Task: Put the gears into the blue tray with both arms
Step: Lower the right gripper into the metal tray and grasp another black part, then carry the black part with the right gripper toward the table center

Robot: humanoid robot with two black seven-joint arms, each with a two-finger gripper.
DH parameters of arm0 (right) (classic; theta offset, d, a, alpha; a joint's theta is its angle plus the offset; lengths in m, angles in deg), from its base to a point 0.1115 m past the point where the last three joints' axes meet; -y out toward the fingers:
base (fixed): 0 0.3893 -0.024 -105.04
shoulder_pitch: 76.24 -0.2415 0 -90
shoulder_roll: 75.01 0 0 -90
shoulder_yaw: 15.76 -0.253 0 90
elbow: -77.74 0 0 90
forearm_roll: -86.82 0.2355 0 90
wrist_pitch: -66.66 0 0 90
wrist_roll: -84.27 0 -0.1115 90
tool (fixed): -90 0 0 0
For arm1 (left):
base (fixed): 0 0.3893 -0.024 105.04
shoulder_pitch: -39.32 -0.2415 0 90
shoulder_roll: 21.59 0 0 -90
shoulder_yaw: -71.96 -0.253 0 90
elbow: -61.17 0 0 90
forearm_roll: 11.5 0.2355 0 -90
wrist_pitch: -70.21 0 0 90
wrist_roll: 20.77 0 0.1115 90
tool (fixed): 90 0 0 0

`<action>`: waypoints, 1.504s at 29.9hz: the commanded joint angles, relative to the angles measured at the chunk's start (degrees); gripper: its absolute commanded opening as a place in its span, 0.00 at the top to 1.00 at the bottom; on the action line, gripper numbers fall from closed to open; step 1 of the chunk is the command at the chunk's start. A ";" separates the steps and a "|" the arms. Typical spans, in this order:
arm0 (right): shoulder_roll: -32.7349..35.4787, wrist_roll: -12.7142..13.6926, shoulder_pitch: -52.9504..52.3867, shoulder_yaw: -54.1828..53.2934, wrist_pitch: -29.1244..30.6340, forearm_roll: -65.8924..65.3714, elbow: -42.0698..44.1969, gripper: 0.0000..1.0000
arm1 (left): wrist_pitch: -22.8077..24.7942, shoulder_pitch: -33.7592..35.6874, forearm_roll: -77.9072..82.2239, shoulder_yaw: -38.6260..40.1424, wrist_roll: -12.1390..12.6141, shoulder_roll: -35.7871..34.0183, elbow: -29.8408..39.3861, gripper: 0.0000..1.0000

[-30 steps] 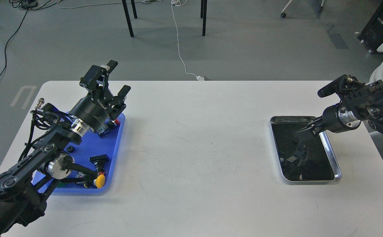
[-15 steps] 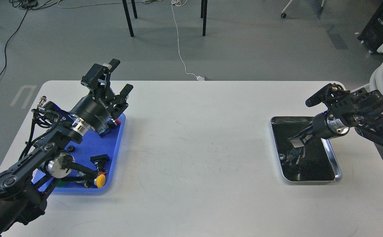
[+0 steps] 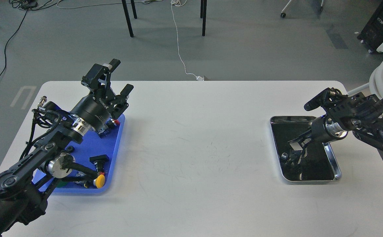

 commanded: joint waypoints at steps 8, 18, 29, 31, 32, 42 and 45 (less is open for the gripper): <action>-0.77 0.00 1.07 -0.12 -1.68 0.35 0.87 0.62 | -0.09 0.00 0.06 -0.09 -0.01 0.17 -0.09 0.02; -1.83 0.00 1.24 -0.12 -1.68 0.43 0.69 0.85 | -0.09 0.00 -0.12 -0.09 -0.01 0.17 -0.09 0.02; -0.78 0.00 -0.51 -0.30 -1.68 0.70 -1.15 0.85 | 0.00 0.09 -0.12 -0.09 -0.01 0.08 -0.09 0.02; 0.53 0.00 -1.65 -0.56 -1.68 0.70 -2.38 0.85 | 0.00 0.26 -0.12 -0.09 0.08 0.08 -0.09 0.02; 1.06 0.00 -2.53 -0.56 -1.59 0.70 -3.34 0.85 | 0.00 0.35 -0.12 -0.09 0.08 0.08 0.00 0.02; 1.78 0.00 -12.20 -0.38 -1.06 3.50 -11.52 0.85 | 0.00 0.62 -0.12 -0.09 0.17 0.25 -0.09 0.02; -0.76 0.00 -13.34 -0.21 -1.06 7.72 -12.93 0.85 | 0.00 0.62 -0.12 -0.09 0.17 0.25 -0.09 0.02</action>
